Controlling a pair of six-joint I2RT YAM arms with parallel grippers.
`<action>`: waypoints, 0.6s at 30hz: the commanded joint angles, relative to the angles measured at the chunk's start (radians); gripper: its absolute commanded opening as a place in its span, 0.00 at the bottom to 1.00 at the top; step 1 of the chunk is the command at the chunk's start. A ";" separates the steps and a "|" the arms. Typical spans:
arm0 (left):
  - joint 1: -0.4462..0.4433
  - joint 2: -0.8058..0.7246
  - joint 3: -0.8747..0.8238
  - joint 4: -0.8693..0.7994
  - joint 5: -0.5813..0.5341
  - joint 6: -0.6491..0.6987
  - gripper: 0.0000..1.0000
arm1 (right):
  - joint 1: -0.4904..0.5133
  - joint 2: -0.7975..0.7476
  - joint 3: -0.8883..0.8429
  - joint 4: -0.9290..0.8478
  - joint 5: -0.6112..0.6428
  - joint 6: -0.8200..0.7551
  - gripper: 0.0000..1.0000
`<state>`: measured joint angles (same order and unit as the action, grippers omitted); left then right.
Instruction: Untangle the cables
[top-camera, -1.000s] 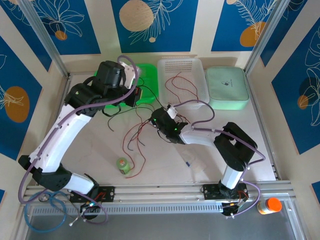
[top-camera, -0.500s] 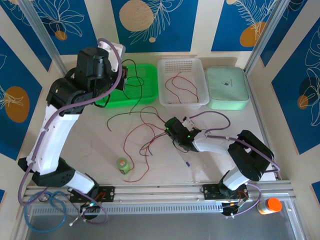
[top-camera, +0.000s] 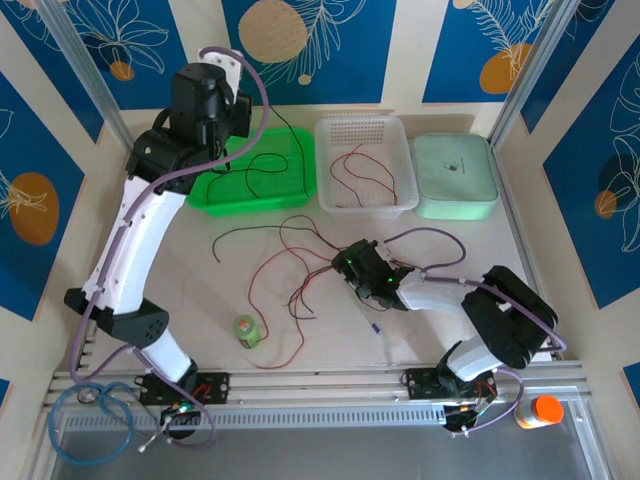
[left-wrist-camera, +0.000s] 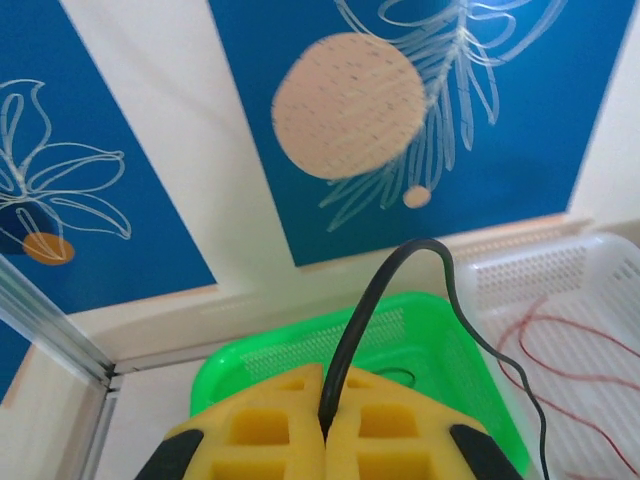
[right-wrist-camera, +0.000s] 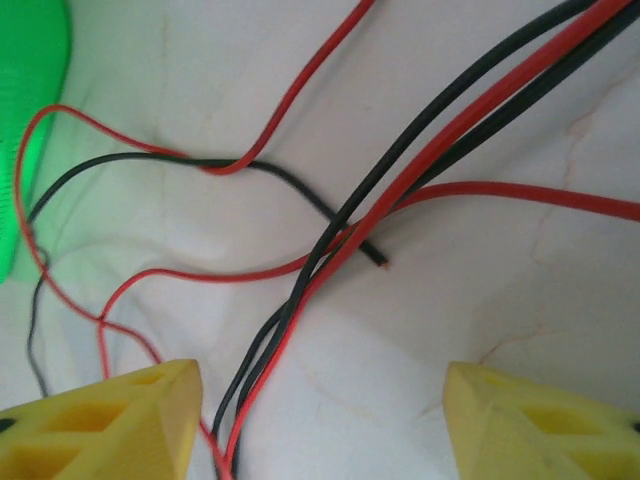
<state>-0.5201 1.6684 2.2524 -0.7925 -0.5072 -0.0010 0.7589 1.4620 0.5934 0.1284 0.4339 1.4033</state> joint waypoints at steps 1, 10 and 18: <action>0.059 0.054 -0.007 0.113 -0.026 0.027 0.02 | -0.004 -0.077 -0.026 0.011 -0.055 -0.057 0.68; 0.179 0.182 -0.080 0.209 0.132 -0.054 0.00 | 0.000 -0.326 -0.067 -0.111 -0.001 -0.150 0.90; 0.245 0.361 -0.079 0.224 0.246 -0.148 0.00 | -0.024 -0.600 -0.067 -0.304 0.054 -0.241 0.96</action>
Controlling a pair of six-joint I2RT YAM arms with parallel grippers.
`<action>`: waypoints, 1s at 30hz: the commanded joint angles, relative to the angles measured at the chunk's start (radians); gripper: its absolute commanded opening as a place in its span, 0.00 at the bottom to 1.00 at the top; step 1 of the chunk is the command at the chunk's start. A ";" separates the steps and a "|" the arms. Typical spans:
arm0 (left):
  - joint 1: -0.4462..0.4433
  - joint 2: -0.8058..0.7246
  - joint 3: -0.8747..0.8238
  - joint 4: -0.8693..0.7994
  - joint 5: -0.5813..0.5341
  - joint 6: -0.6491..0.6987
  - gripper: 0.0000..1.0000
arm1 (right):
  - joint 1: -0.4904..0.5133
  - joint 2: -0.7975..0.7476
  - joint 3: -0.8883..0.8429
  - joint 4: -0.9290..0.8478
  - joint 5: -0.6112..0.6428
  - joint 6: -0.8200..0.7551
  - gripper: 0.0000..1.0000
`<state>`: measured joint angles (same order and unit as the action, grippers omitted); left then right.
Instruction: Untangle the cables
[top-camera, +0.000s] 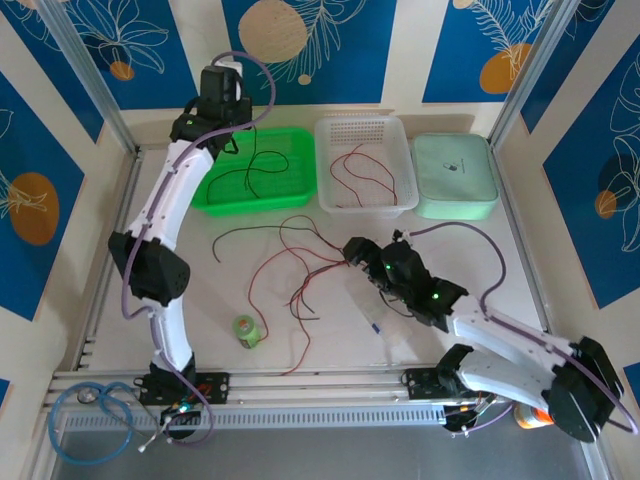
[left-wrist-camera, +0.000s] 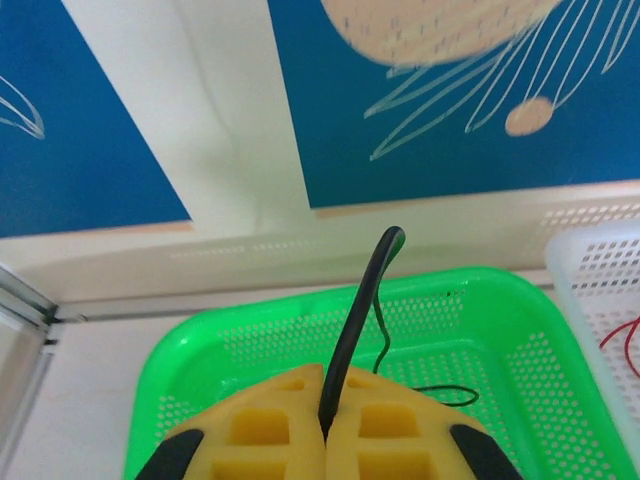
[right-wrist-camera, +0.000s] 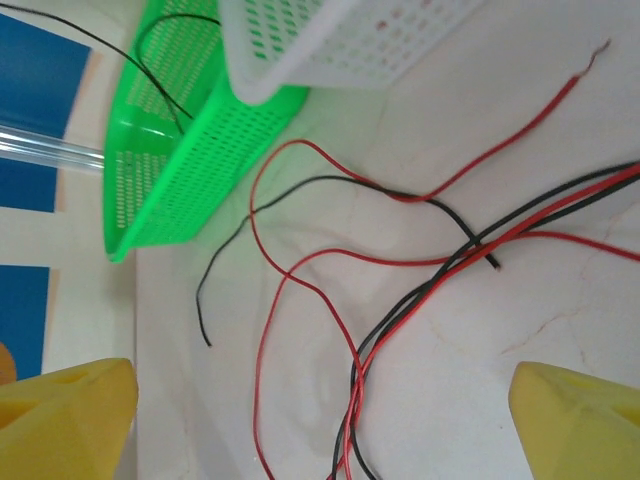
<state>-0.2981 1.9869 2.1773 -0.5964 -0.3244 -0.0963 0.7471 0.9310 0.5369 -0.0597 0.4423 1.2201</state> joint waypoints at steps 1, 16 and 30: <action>0.025 0.063 -0.006 0.020 0.067 -0.062 0.00 | -0.017 -0.097 -0.008 -0.140 0.048 -0.064 0.95; 0.029 0.099 -0.324 0.057 0.205 -0.210 0.11 | -0.103 -0.160 0.186 -0.380 -0.031 -0.274 0.91; 0.024 -0.063 -0.447 0.048 0.132 -0.207 0.75 | -0.219 0.106 0.394 -0.453 -0.279 -0.438 0.90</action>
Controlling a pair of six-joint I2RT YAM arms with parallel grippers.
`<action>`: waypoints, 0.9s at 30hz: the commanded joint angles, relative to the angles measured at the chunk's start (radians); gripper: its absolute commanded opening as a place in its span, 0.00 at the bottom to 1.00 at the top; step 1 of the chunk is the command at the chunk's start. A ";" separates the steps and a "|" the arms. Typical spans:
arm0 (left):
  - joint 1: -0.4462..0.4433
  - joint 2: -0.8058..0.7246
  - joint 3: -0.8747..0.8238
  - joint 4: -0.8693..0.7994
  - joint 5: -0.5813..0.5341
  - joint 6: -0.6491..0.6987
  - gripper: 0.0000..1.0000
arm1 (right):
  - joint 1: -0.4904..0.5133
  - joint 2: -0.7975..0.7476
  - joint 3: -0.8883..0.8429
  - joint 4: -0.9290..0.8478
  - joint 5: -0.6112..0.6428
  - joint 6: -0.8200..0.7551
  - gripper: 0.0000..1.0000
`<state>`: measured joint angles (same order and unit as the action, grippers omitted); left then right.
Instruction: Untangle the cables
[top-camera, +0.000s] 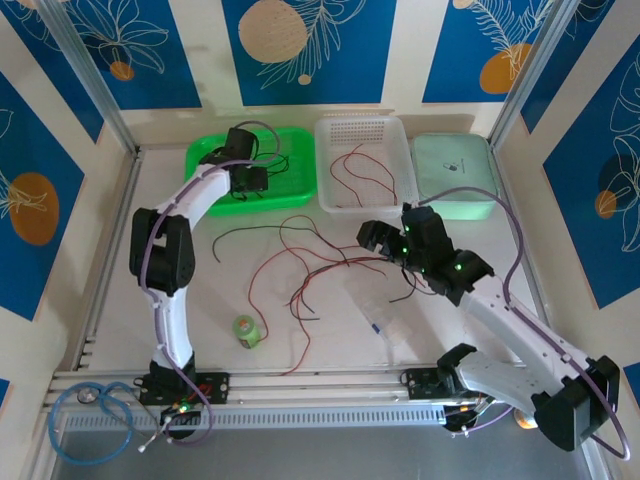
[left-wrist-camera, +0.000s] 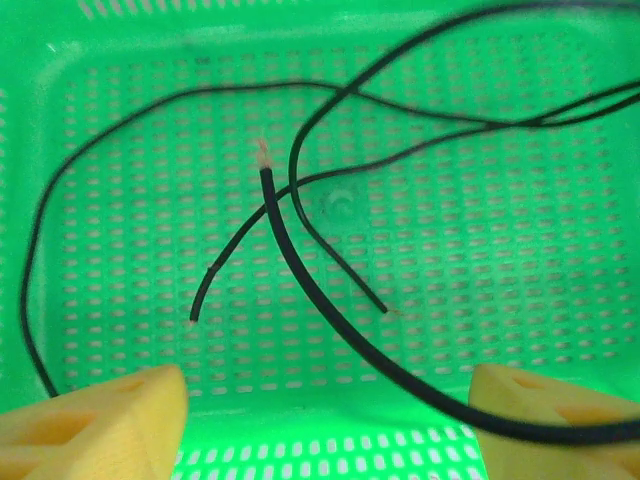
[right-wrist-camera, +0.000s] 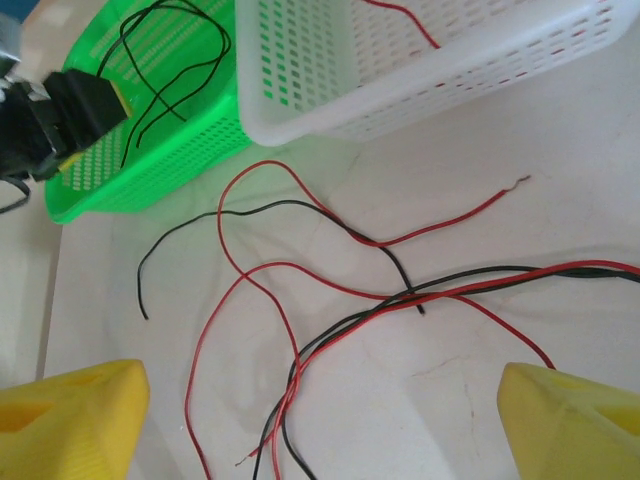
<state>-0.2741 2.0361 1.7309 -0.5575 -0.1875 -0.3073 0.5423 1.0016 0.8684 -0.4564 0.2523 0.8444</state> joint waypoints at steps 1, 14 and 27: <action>-0.004 -0.136 -0.001 0.005 0.001 0.008 0.75 | -0.018 0.056 0.083 -0.073 -0.105 -0.072 0.90; -0.151 -0.383 -0.021 -0.359 0.116 0.005 0.76 | 0.105 0.362 0.375 -0.404 -0.188 -0.265 0.77; -0.203 -0.206 -0.275 -0.096 0.186 -0.170 0.64 | 0.251 0.726 0.500 -0.307 -0.171 -0.253 0.63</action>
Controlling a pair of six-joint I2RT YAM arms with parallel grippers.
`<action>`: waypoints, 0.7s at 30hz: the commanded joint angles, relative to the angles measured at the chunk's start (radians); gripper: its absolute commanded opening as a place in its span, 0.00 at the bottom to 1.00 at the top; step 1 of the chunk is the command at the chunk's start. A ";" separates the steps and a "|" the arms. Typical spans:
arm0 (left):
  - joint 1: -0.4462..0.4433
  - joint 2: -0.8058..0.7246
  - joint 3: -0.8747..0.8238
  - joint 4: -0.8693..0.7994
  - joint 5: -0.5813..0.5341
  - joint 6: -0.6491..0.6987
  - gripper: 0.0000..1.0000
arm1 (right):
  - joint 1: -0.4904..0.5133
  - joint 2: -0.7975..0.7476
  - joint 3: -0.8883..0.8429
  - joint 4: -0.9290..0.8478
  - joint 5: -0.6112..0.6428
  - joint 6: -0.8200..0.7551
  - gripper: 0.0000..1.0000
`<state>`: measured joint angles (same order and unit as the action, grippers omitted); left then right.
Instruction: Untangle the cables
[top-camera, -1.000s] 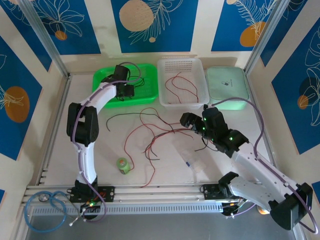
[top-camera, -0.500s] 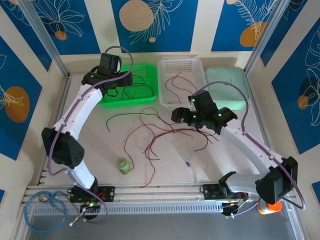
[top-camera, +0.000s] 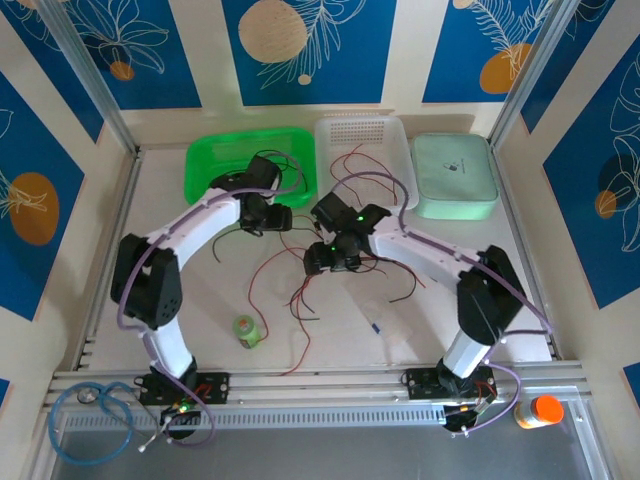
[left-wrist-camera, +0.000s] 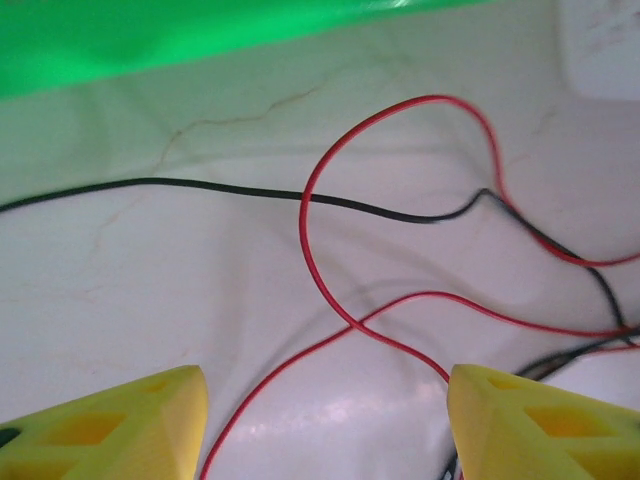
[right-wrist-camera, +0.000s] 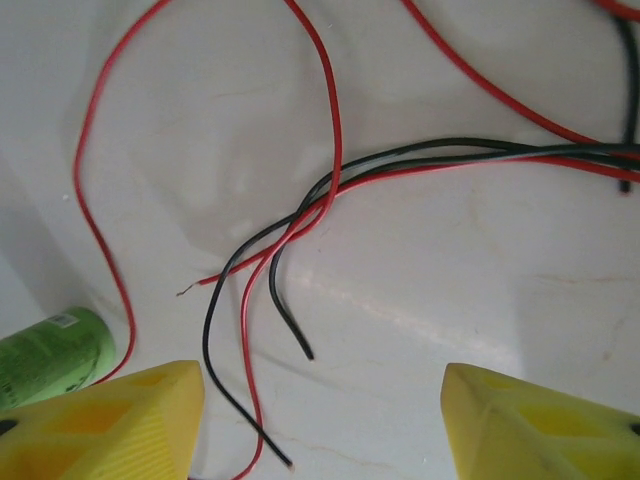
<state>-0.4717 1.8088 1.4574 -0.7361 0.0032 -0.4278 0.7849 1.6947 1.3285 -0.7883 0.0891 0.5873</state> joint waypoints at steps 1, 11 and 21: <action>-0.005 0.042 0.004 0.093 -0.013 -0.049 0.64 | 0.010 0.053 0.043 0.036 -0.009 0.009 0.61; -0.005 0.201 0.020 0.137 0.053 -0.036 0.55 | -0.005 0.082 -0.007 0.088 -0.003 0.048 0.57; -0.014 0.158 0.018 0.199 0.030 -0.023 0.00 | -0.102 0.037 -0.145 0.298 -0.151 0.122 0.56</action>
<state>-0.4763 2.0159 1.4681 -0.5541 0.0364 -0.4557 0.7113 1.7763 1.2201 -0.5686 0.0196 0.6632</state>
